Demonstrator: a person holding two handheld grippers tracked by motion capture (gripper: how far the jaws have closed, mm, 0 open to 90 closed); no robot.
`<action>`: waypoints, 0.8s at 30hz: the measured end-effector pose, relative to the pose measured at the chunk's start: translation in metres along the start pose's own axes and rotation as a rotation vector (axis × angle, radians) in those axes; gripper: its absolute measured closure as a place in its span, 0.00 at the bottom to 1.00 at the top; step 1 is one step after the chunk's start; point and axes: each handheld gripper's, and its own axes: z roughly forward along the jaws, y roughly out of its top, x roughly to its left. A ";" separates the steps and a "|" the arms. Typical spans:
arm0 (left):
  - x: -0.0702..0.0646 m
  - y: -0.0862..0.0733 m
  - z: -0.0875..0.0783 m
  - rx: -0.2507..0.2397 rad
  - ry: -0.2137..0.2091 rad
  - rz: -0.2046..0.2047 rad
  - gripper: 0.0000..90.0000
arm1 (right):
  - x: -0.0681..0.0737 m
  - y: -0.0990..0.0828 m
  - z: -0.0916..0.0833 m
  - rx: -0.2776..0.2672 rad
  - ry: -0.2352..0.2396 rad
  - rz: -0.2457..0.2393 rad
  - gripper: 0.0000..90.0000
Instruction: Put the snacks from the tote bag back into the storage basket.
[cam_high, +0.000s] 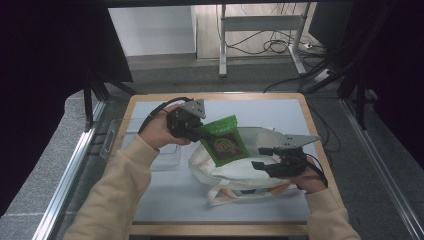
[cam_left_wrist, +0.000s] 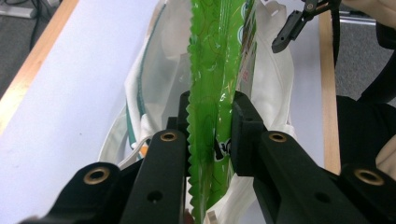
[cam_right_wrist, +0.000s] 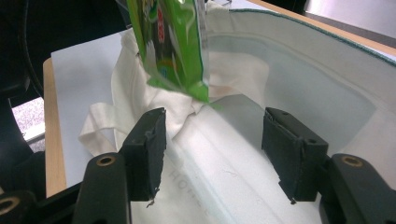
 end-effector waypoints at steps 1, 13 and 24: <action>0.000 0.000 -0.002 -0.003 0.001 -0.001 0.87 | 0.000 0.000 0.000 0.001 -0.001 0.002 0.45; 0.005 -0.004 -0.023 -0.020 0.035 -0.015 0.87 | -0.001 -0.003 0.003 0.022 -0.008 -0.003 0.44; 0.008 -0.006 -0.042 -0.042 0.058 -0.031 0.87 | -0.003 -0.005 0.005 0.036 -0.012 0.002 0.44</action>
